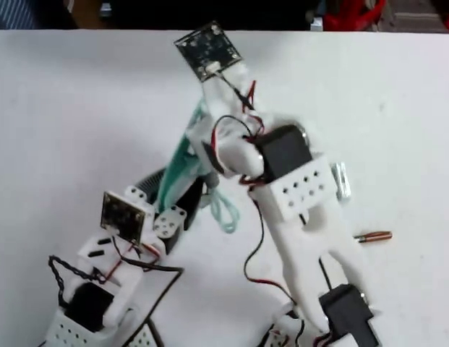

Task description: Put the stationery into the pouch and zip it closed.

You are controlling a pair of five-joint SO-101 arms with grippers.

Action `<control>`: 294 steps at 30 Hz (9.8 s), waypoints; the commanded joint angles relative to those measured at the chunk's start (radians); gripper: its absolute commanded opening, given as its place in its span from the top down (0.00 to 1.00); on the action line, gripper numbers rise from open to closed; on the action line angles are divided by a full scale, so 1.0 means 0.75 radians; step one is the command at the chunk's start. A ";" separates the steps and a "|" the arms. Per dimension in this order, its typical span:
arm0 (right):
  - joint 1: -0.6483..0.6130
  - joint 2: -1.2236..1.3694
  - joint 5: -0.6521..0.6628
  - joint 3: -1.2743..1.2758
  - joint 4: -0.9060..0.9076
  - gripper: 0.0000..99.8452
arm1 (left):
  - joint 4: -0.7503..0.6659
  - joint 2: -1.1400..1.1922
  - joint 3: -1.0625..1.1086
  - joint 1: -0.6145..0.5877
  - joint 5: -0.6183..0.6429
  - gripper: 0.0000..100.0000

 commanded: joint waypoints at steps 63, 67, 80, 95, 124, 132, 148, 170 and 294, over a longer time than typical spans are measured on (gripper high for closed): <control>-0.099 0.040 0.344 -0.395 0.230 0.87 | 0.004 -0.001 -0.065 -0.071 -0.078 0.88; -0.091 0.120 0.342 -0.454 0.228 0.81 | 0.004 -0.001 -0.065 -0.071 -0.039 0.88; -0.013 0.406 0.250 -0.689 0.240 0.81 | -0.004 -0.001 -0.065 -0.126 -0.031 0.88; -0.073 0.316 0.250 -0.739 0.240 0.81 | -0.002 -0.001 -0.065 -0.122 -0.031 0.88; -0.062 0.410 0.258 -0.518 0.218 0.98 | -0.002 -0.001 -0.065 -0.126 -0.031 0.88; -0.064 0.410 0.250 -0.708 0.242 0.98 | -0.002 -0.001 -0.065 -0.126 -0.031 0.88; -0.095 0.255 0.182 -0.726 0.244 0.98 | -0.004 -0.001 -0.065 -0.126 -0.031 0.88; -0.224 0.132 0.172 -0.626 0.247 0.98 | -0.004 -0.001 -0.063 -0.126 -0.031 0.88; 0.660 -0.519 -0.088 1.796 -1.224 0.90 | -0.088 -0.001 0.012 -0.075 -0.041 0.94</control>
